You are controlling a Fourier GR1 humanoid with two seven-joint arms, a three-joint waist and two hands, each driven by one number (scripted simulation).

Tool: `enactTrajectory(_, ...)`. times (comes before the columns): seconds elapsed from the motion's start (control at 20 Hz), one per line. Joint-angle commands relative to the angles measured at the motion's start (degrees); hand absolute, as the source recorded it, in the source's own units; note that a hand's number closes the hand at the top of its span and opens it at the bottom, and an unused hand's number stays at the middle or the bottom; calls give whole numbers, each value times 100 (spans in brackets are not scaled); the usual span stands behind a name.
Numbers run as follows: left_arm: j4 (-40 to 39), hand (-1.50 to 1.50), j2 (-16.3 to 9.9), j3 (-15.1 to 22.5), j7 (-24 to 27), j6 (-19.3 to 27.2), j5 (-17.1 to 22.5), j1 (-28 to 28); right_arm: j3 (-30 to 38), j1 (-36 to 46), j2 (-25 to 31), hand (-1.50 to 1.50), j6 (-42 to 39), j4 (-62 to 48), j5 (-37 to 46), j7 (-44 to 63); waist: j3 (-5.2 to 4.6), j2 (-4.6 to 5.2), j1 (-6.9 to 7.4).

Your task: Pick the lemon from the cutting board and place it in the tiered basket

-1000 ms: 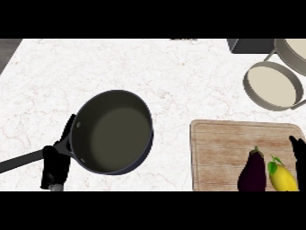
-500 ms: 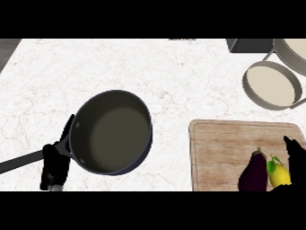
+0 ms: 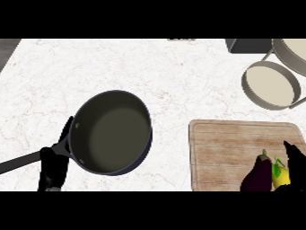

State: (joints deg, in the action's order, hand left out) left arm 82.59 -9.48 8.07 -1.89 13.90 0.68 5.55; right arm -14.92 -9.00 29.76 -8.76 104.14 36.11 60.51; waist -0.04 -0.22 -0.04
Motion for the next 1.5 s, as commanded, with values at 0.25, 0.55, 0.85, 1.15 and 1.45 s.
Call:
enactTrajectory(0.25,-141,0,167,-65,276,-59,-127,244,-160,324,-730,150,21,-747,762,-66,4,24,35)
enactTrajectory(0.55,-119,0,265,-118,-307,136,-273,-231,32,-49,-277,150,458,-1181,1204,-1412,8,25,1)
enactTrajectory(0.85,-365,0,36,-374,-81,-266,-79,-314,428,175,-643,150,658,-1180,1454,-761,4,28,-19)
enactTrajectory(1.15,-210,0,259,-174,91,-54,-236,13,1208,450,-1426,150,855,-625,1448,875,0,17,-34)
enactTrajectory(1.45,-214,0,150,-287,38,-178,-129,47,1770,807,-1732,150,1177,762,1954,1236,-13,-14,-104)
